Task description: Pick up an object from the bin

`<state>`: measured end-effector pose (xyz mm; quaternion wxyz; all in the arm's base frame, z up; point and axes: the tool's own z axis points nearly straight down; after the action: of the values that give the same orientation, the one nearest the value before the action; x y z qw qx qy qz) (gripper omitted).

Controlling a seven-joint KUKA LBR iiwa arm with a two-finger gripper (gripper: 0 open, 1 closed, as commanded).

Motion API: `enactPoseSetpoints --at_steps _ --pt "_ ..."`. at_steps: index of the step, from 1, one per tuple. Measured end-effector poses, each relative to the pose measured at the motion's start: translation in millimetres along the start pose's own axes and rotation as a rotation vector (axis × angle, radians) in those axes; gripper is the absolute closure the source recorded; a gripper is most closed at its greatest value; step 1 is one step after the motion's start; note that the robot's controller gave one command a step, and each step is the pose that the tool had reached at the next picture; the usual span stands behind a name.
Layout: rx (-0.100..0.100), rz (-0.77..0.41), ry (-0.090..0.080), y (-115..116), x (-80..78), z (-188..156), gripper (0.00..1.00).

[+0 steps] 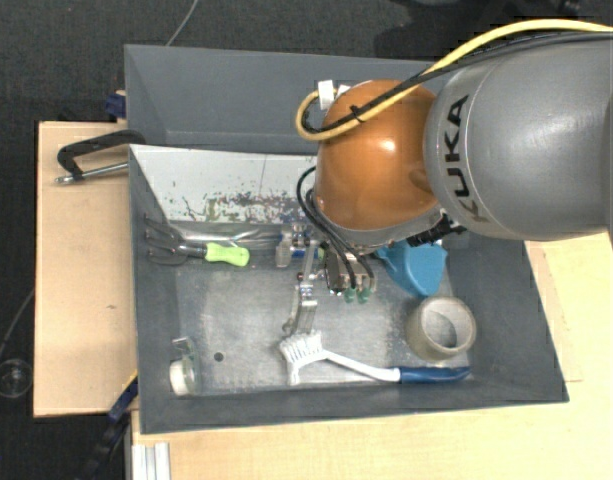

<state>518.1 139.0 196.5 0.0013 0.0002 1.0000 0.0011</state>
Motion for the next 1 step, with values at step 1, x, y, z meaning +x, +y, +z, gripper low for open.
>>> enactPoseSetpoints --at_steps 1 --pt "0.000 -0.117 0.001 -25.4 10.2 50.3 0.00"
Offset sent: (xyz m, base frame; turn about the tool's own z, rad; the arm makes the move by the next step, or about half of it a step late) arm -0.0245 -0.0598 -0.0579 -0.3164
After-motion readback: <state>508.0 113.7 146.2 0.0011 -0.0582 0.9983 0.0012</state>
